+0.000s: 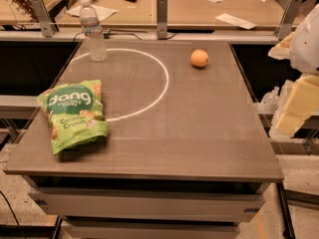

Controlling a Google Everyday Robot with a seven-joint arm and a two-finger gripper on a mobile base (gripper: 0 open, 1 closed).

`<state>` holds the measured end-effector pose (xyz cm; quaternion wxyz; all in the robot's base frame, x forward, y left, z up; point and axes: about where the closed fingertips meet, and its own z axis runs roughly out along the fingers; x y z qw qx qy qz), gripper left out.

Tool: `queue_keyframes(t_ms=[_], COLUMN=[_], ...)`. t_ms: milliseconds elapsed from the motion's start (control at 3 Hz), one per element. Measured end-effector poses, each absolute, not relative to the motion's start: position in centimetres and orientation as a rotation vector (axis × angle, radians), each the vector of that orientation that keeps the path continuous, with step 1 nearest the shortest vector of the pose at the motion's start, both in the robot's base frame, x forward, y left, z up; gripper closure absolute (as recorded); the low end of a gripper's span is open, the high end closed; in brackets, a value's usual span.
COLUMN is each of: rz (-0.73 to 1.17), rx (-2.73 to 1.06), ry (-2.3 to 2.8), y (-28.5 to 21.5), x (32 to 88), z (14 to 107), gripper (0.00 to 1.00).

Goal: Move green rice chip bag near orange

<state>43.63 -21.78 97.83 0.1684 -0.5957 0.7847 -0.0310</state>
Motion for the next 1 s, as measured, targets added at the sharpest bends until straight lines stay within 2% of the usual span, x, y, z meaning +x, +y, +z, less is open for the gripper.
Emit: queue_keyframes(t_ms=[333, 1000], rz=[-0.001, 0.354], rx=[-1.608, -1.309], ry=[2.208, 2.116], y=[-22.9, -26.0], x=[43.0, 40.6], z=[96.6, 90.0], gripper=[0.0, 0.0])
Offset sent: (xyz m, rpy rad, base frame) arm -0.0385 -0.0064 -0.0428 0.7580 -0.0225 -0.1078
